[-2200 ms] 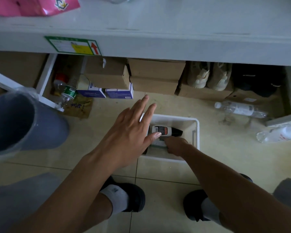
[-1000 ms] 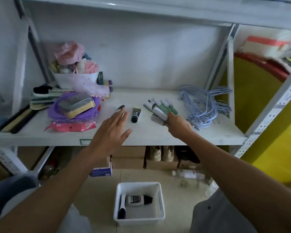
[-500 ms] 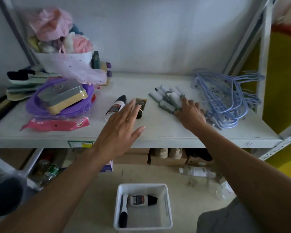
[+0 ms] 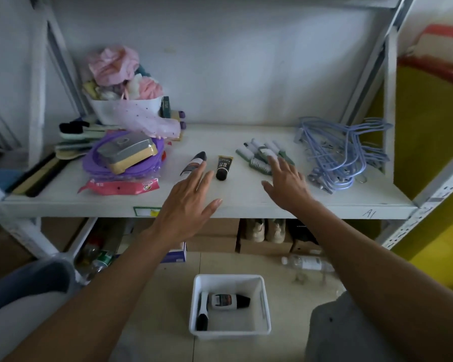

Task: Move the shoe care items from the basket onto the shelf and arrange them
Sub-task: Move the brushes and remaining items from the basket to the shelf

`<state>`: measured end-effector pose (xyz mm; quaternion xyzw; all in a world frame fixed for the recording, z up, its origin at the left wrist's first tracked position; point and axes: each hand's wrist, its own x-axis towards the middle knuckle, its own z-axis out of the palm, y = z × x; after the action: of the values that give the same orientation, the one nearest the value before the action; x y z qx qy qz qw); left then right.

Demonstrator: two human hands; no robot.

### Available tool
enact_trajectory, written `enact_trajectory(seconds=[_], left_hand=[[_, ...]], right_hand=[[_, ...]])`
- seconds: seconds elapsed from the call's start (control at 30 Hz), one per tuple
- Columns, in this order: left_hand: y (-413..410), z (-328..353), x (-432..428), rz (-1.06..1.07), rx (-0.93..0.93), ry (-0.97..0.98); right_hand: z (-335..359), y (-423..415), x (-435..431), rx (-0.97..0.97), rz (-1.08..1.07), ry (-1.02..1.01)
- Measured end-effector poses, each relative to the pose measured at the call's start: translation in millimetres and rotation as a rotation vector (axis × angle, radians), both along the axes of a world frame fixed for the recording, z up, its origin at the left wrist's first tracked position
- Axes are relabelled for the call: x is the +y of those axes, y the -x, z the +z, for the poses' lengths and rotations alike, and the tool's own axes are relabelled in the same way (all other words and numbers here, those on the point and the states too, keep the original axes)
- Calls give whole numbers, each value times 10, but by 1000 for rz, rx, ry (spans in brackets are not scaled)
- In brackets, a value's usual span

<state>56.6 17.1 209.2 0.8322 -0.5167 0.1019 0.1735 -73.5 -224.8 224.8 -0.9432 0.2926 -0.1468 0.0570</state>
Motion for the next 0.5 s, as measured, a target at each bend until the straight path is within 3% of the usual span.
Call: enact_trajectory(seconds=[0.23, 0.37, 0.5], left_hand=[[377, -214, 390, 90, 129, -8], [592, -485, 602, 29, 60, -156], [772, -800, 756, 29, 88, -275]], right_hand=[[-231, 161, 850, 21, 109, -71], [-459, 275, 1297, 108, 216, -116], [-724, 308, 1584, 133, 338, -15]])
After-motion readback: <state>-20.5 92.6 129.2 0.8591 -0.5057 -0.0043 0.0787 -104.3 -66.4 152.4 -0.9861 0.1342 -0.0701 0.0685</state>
